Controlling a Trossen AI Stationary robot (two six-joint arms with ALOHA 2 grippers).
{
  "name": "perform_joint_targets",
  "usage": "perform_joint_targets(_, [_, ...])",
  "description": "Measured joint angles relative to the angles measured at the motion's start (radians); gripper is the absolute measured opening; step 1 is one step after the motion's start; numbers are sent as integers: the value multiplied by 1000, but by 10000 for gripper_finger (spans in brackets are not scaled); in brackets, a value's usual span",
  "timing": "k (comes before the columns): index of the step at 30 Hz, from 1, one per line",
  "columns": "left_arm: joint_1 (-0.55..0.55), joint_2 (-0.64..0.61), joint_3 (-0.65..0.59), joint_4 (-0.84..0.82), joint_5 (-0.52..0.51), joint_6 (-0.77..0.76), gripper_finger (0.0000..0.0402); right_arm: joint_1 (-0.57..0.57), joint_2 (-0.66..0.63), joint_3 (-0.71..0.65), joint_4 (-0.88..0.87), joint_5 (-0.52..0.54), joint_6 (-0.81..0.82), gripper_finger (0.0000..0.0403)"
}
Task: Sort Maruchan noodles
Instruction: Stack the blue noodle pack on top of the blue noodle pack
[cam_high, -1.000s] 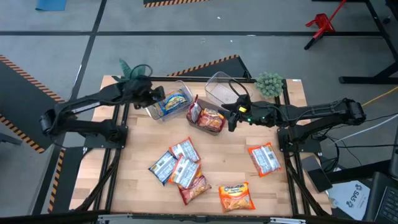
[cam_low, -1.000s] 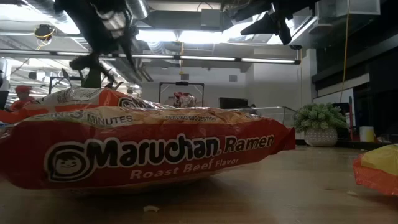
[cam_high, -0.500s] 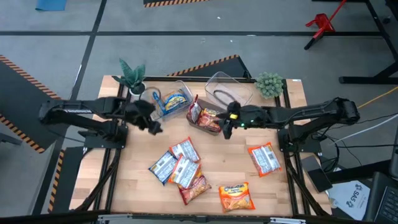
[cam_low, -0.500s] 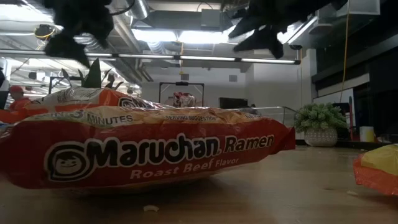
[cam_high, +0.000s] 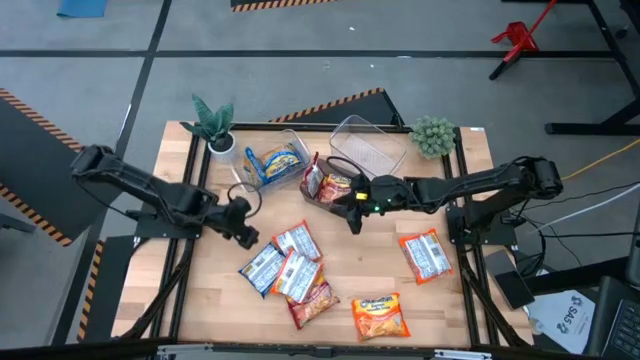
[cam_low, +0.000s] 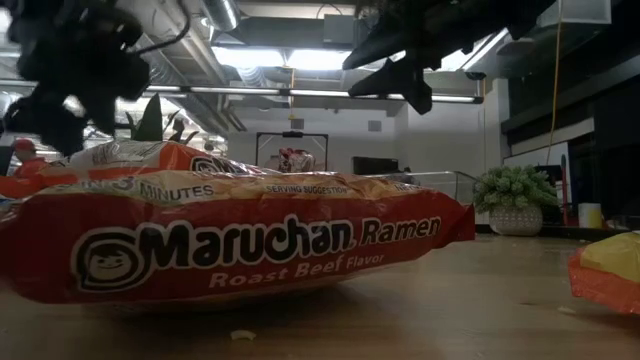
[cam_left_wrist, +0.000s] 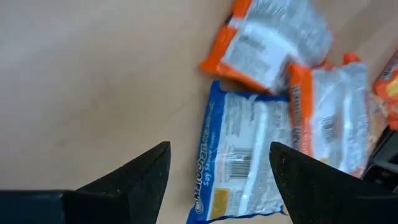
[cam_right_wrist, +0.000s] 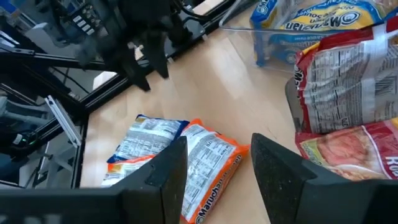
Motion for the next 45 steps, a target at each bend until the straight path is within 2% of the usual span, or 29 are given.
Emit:
perform_joint_targets(6, [-66,0,-179,315,1,-138,267,0,0,0,-3,-18,22,163])
perform_joint_targets(11, [-116,23,-270,413,8,-210,267,0,0,0,-3,-26,26,163])
perform_joint_targets(17, [-134,104,-287,553,-14,-237,267,0,0,0,-4,-26,45,163])
perform_joint_targets(25, [-149,305,-283,754,4,-262,267,14,0,0,-4,-37,45,163])
perform_joint_targets(30, [-149,368,-287,897,13,-254,267,55,0,0,-4,-17,45,163])
perform_joint_targets(34, [-149,405,-286,935,20,-259,265,78,0,0,-4,8,44,163])
perform_joint_targets(38, [-150,459,-286,1012,18,-265,237,87,0,0,-5,17,45,163])
perform_joint_targets(45, [-150,545,-283,1142,24,-268,156,87,0,0,-5,11,50,163])
